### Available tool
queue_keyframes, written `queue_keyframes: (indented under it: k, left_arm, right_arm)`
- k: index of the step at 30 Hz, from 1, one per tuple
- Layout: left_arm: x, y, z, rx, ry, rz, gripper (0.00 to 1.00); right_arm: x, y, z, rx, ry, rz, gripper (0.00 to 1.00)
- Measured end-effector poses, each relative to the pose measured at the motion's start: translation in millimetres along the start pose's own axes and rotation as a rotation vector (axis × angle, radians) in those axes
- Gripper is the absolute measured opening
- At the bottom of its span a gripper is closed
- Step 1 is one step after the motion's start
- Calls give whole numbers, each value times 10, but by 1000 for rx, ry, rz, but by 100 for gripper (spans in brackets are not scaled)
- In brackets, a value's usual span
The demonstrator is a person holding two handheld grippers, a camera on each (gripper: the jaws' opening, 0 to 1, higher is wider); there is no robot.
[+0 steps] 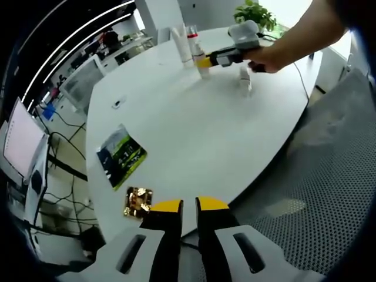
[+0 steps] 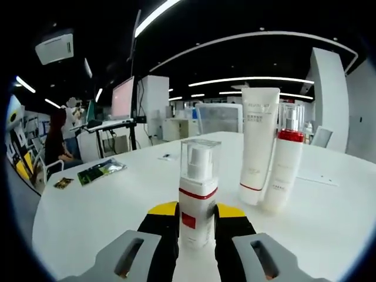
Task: Arrange the skincare products in the storage area until every visible bottle or jar stands upright without overlapping.
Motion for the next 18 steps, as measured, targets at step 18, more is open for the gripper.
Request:
queue_keyframes:
  k: [18]
  left_arm:
    - [-4,6,4,-1,2,-4,7]
  right_arm:
    - [-184,4,107,3,43,-54,15]
Point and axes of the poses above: the point that each gripper's makers call its tool centre point, and the gripper's own axes: x roughly backward along the fingers, z roughly to its right, y roughly out of its underside, the point moved 2 cm from there along x, roughly backward along the fingers, and after that the axes turned 4 degrees about -x, right-handed, at the moved point
